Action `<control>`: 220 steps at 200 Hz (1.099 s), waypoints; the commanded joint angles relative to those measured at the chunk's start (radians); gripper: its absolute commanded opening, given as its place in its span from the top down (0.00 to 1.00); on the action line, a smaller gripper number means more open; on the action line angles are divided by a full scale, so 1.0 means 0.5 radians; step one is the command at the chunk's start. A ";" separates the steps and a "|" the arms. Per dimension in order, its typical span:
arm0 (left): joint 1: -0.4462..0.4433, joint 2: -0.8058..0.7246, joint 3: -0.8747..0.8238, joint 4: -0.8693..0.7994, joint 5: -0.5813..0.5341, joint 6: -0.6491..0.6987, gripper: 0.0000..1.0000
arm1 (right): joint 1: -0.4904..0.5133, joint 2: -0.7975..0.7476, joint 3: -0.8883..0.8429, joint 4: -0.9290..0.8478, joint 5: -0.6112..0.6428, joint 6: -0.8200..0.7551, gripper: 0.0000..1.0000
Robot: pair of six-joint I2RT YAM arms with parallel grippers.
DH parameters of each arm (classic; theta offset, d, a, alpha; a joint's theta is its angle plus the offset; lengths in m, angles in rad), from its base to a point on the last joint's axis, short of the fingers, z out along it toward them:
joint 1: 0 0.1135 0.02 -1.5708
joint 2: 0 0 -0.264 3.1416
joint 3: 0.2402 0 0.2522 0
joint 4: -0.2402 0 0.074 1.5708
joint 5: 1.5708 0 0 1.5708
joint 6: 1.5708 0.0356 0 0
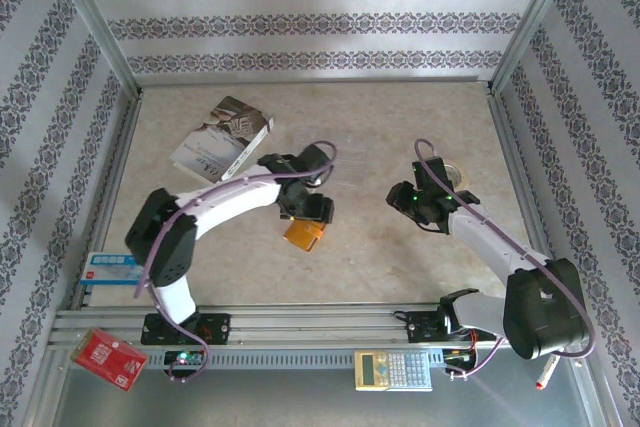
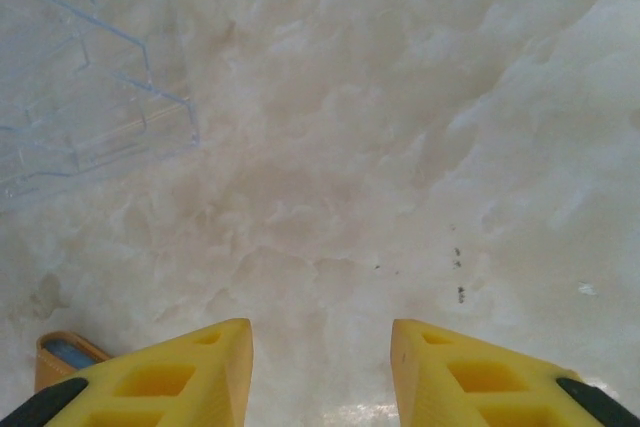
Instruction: Take the credit cards out of the card holder
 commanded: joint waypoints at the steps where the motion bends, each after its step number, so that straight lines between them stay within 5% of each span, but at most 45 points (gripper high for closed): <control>1: 0.213 -0.160 -0.264 0.292 0.244 -0.076 0.27 | 0.155 0.109 0.058 0.035 -0.094 0.036 0.57; 32: 0.412 -0.222 -0.508 0.428 0.441 -0.075 0.33 | 0.452 0.348 0.225 0.079 -0.216 0.051 0.58; 82: 0.404 -0.111 -0.754 0.804 0.579 -0.295 0.49 | 0.720 0.770 0.422 0.250 -0.368 0.010 0.59; 146: 0.328 -0.120 -0.815 0.818 0.543 -0.364 0.63 | 0.787 1.030 0.588 0.345 -0.533 -0.043 0.78; 220: 0.296 -0.146 -0.978 1.200 0.646 -0.624 0.63 | 0.699 1.213 0.813 0.299 -0.473 -0.198 0.78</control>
